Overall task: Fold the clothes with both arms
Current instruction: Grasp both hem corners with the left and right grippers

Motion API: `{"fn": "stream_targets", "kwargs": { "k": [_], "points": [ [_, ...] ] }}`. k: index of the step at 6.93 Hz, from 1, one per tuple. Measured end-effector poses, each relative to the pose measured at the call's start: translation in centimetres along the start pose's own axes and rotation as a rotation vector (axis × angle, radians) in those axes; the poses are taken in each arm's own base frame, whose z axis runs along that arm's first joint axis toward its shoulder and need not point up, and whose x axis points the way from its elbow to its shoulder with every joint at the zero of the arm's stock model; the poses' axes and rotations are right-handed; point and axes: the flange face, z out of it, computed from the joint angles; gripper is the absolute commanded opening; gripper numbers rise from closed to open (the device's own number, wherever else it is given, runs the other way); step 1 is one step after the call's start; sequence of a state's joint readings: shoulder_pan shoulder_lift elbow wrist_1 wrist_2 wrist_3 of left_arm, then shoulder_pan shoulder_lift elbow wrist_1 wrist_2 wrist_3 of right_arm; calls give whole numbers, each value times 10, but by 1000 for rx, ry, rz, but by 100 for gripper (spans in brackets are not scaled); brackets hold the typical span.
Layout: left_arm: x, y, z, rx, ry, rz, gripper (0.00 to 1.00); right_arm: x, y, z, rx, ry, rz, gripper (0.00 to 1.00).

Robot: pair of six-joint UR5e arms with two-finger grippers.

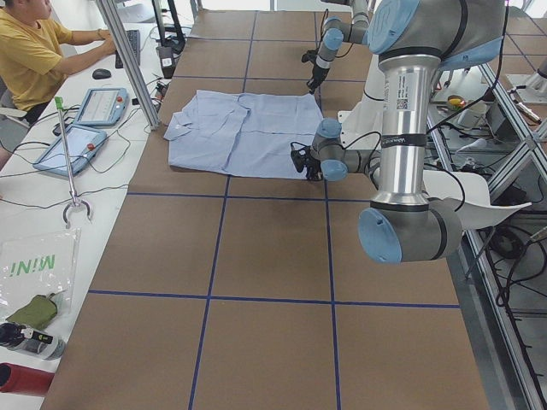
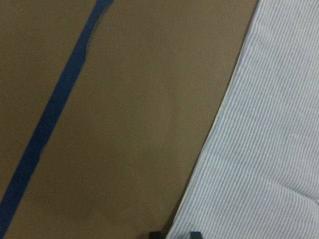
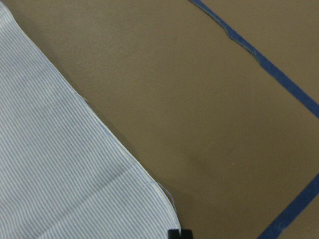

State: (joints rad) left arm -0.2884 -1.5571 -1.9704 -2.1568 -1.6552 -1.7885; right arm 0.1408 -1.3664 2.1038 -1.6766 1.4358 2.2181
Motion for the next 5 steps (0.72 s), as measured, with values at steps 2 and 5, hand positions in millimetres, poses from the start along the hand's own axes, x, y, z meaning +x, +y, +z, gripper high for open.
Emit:
{"fn": "stream_targets", "kwargs": {
  "k": [2, 5],
  "points": [
    [3, 1, -6, -4, 9, 0, 0, 0, 0, 0, 0, -1, 0, 0],
    [10, 4, -24, -8, 0, -3, 0, -2, 0, -2, -2, -5, 2, 0]
  ]
}}
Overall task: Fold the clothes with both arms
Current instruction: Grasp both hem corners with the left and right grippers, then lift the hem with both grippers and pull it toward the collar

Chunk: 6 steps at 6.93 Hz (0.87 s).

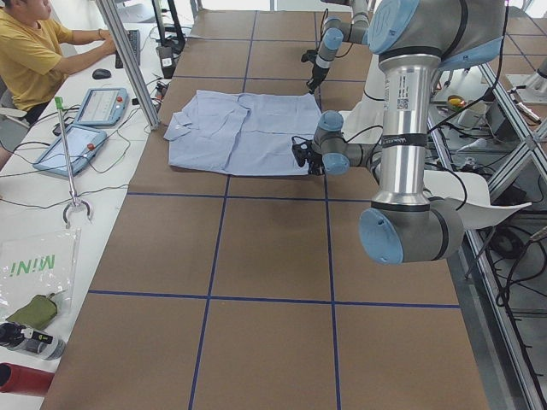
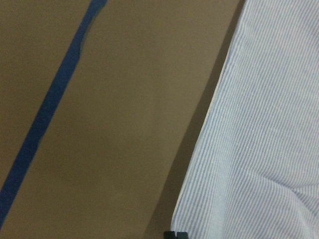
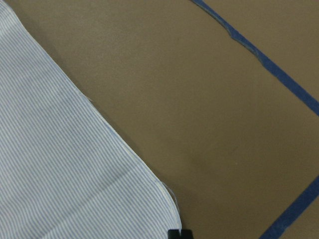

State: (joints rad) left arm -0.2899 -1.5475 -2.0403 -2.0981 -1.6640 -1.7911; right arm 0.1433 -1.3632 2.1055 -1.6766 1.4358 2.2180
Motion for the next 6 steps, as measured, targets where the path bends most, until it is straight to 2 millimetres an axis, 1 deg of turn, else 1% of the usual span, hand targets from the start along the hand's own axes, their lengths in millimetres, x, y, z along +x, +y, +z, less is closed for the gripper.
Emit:
{"fn": "stream_targets", "kwargs": {
  "k": [2, 3, 4, 5, 6],
  "points": [
    [2, 1, -6, -1, 0, 1, 0, -1, -3, -4, -5, -3, 5, 0],
    [3, 3, -17, -4, 11, 1, 0, 0, -6, -9, -16, -6, 9, 0],
    [-1, 8, -38, -15, 24, 0, 0, 4, -9, -14, -23, -7, 10, 0],
    [-5, 20, -59, -41, 38, -13, 0, 11, -11, -22, -33, -10, 6, 0],
    [-3, 36, -75, -76, 54, -43, 0, 22, -10, -34, -52, -15, -3, 0]
  ]
}}
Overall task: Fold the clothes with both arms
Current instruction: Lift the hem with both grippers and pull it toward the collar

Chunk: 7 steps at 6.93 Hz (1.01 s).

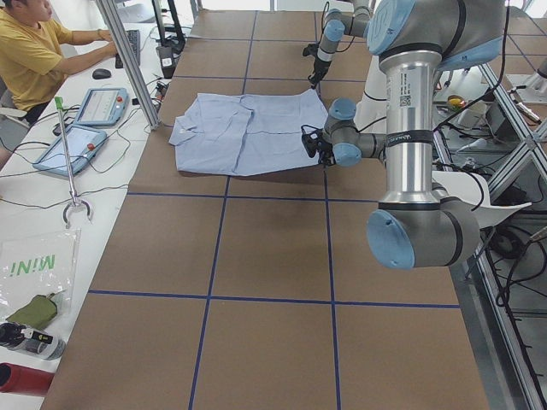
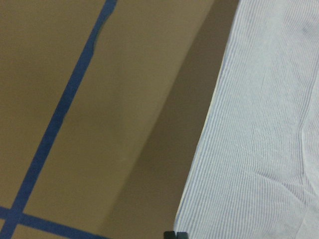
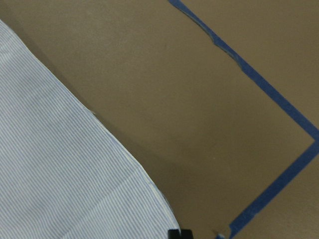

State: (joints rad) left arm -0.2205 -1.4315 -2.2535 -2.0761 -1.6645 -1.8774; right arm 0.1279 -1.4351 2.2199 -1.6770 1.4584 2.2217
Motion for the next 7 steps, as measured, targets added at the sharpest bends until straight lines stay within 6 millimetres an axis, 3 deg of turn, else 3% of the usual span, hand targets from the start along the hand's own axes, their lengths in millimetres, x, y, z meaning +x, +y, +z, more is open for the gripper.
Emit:
{"fn": "stream_targets", "kwargs": {
  "k": [2, 4, 7],
  "points": [
    [10, 21, -22, -49, 38, -54, 0, 21, 0, -32, -43, -18, -16, 0],
    [25, 17, -48, -84, 81, -67, 0, 6, -17, -58, -53, -77, 25, 0],
    [55, -67, -105, -19, 188, -76, 0, -60, -81, -109, -40, -231, 175, 0]
  ]
}}
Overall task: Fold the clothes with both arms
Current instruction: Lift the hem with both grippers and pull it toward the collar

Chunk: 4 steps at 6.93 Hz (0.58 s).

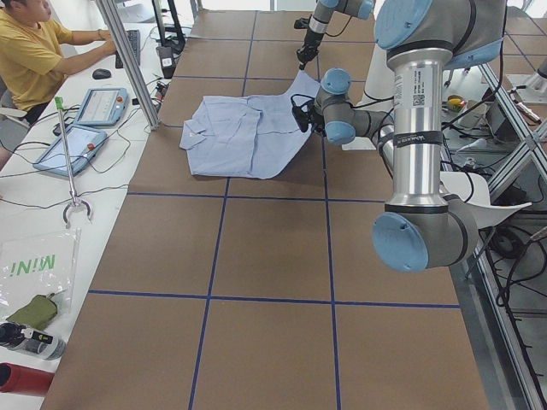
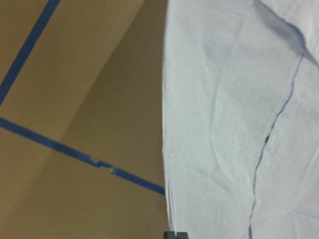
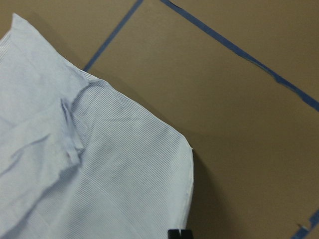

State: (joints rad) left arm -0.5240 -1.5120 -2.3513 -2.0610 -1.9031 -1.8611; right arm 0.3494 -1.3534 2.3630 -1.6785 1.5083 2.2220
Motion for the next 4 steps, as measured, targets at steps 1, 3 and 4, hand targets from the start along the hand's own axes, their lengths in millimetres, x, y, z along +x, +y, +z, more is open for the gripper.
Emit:
{"fn": "stream_targets", "kwargs": {
  "k": [1, 3, 4],
  "points": [
    [15, -32, -12, 38, 25, -15, 0, -26, -24, -16, -1, -42, 53, 0],
    [54, -98, -23, 116, 36, -50, 0, -61, -65, -42, 36, -122, 128, 0],
    [71, -128, -27, 151, 28, -61, 0, -71, -80, -48, 64, -152, 150, 0]
  ]
}}
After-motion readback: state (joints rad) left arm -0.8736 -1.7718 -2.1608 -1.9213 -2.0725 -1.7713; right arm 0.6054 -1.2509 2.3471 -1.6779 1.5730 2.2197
